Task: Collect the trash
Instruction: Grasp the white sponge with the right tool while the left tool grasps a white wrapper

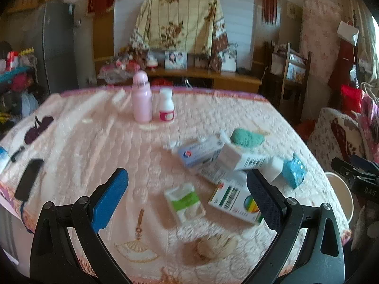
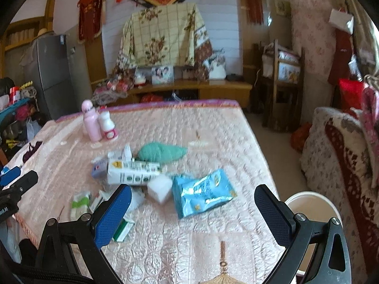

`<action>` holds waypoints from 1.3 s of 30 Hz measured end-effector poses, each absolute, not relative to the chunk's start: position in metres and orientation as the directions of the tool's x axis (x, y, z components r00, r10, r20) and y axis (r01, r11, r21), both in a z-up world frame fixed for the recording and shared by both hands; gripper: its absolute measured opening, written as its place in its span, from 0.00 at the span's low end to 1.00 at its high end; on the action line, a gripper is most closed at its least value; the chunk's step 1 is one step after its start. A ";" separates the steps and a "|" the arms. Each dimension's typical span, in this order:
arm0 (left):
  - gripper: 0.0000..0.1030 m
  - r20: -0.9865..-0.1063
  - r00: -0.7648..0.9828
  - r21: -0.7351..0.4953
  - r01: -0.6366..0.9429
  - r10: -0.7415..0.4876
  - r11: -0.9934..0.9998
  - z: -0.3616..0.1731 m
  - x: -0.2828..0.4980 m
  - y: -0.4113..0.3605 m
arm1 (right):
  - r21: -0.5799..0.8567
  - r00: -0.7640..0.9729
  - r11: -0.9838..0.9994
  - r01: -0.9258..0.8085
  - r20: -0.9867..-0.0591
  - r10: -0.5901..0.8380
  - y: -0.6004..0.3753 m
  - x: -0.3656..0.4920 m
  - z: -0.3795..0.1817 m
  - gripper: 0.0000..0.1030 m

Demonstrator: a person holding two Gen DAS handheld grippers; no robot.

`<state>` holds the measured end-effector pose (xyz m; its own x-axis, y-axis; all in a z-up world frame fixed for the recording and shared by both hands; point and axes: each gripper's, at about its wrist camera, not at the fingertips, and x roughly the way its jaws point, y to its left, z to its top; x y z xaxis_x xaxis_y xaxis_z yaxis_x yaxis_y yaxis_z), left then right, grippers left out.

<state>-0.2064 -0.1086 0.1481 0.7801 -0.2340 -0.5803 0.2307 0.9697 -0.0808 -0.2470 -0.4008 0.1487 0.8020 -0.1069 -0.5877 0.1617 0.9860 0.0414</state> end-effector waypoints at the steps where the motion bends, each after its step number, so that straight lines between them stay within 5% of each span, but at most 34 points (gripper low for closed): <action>1: 0.97 -0.596 0.767 -0.087 0.232 -0.237 0.969 0.144 -0.203 -0.105 | 0.051 0.795 0.988 0.148 -0.600 -0.089 -0.402 -0.244 0.143 1.00; 11: 0.97 -0.714 0.663 -0.112 0.209 -0.225 0.972 0.097 -0.173 -0.091 | 0.121 0.715 0.990 0.072 -0.698 0.034 -0.405 -0.215 0.088 0.99; 16: 0.97 -0.748 0.623 -0.112 0.223 -0.230 0.968 0.078 -0.160 -0.100 | 0.189 0.695 0.982 0.022 -0.709 0.121 -0.406 -0.192 0.081 0.86; 24: 0.94 -0.773 0.587 -0.108 0.252 -0.240 0.962 0.060 -0.141 -0.110 | 0.185 0.683 0.979 -0.081 -0.706 0.190 -0.400 -0.156 0.088 0.85; 28: 0.80 -0.793 0.557 -0.119 0.254 -0.245 0.960 0.048 -0.131 -0.111 | 0.127 0.657 0.980 -0.155 -0.728 0.198 -0.387 -0.133 0.079 0.75; 33: 0.39 -0.826 0.481 -0.179 0.268 -0.293 0.947 0.036 -0.119 -0.112 | 0.133 0.572 0.968 -0.214 -0.786 0.235 -0.377 -0.111 0.054 0.38; 36: 0.19 -0.821 0.496 -0.171 0.260 -0.283 0.950 0.041 -0.122 -0.110 | 0.150 0.599 0.967 -0.207 -0.761 0.247 -0.378 -0.118 0.057 0.33; 39: 0.11 -0.807 0.495 -0.213 0.266 -0.323 0.940 0.054 -0.125 -0.103 | 0.196 0.637 0.959 -0.206 -0.717 0.284 -0.382 -0.131 0.073 0.32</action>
<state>-0.1255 -0.1034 0.0536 0.4947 -0.3229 -0.8068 0.2663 0.9401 -0.2129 -0.1311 -0.3817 0.0727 0.6370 0.2836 -0.7168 -0.2059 0.9587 0.1964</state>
